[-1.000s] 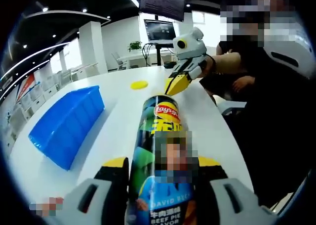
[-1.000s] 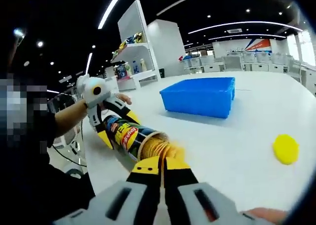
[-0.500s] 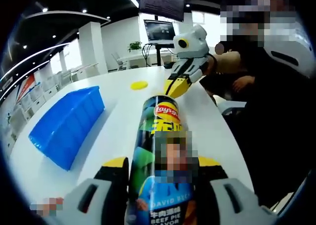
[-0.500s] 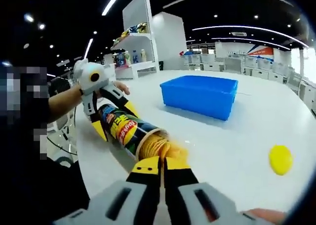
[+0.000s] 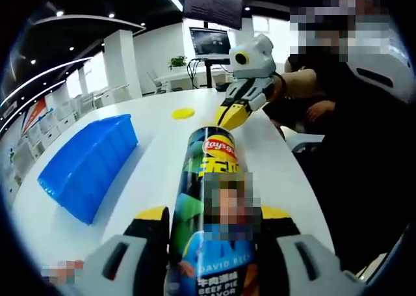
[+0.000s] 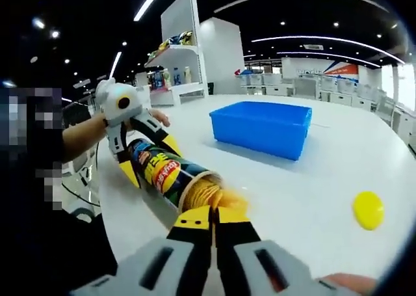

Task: Open the lid of the chip container on the table, take out the chips, place them into the box in front of the container, and close the lid

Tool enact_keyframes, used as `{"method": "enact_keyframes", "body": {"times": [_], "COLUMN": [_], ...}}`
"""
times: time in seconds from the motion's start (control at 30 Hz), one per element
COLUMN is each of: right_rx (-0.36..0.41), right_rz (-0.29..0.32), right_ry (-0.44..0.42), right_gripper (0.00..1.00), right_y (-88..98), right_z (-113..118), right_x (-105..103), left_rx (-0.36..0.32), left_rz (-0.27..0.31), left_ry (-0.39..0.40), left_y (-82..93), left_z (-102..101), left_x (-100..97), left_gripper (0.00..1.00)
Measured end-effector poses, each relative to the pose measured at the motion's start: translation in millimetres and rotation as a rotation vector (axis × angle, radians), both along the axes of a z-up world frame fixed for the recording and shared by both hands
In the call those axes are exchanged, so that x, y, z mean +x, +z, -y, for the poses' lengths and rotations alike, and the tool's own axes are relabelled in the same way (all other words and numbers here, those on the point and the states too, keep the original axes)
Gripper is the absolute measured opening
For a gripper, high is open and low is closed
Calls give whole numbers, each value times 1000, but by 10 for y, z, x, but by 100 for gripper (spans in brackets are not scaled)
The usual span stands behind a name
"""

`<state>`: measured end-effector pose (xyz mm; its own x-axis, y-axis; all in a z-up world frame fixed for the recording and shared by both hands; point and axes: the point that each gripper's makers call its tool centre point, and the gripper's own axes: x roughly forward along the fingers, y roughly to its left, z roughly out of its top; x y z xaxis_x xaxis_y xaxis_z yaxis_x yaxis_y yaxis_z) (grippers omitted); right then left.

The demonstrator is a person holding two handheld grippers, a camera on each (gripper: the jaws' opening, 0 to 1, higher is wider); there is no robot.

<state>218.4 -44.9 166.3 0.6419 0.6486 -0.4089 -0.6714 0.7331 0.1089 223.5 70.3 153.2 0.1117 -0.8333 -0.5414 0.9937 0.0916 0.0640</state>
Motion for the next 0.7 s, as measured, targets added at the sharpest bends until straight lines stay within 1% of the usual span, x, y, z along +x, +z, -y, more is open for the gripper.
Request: {"method": "enact_keyframes", "body": {"times": [0.1,0.27,0.43,0.7], "right_rx": [37,72,153,193], "right_rz": [-1,-7,-36,-49], "right_ry": [-8,-27,-49,-69], "right_gripper": [2,2,2,2], "right_y": [75,154,266,348], "right_z": [22,76,130,199], "right_x": [-22,-34,-47,-67], "left_rx": [0,1,2,-2], "left_rz": [0,-1,-3,-13], "left_ry": [0,1,2,5], "left_y": [1,6,10,19], "left_z": [-1,-3,-4,-8], "left_x": [-3,-8,-11,-8], "left_gripper": [53,53,53,53]}}
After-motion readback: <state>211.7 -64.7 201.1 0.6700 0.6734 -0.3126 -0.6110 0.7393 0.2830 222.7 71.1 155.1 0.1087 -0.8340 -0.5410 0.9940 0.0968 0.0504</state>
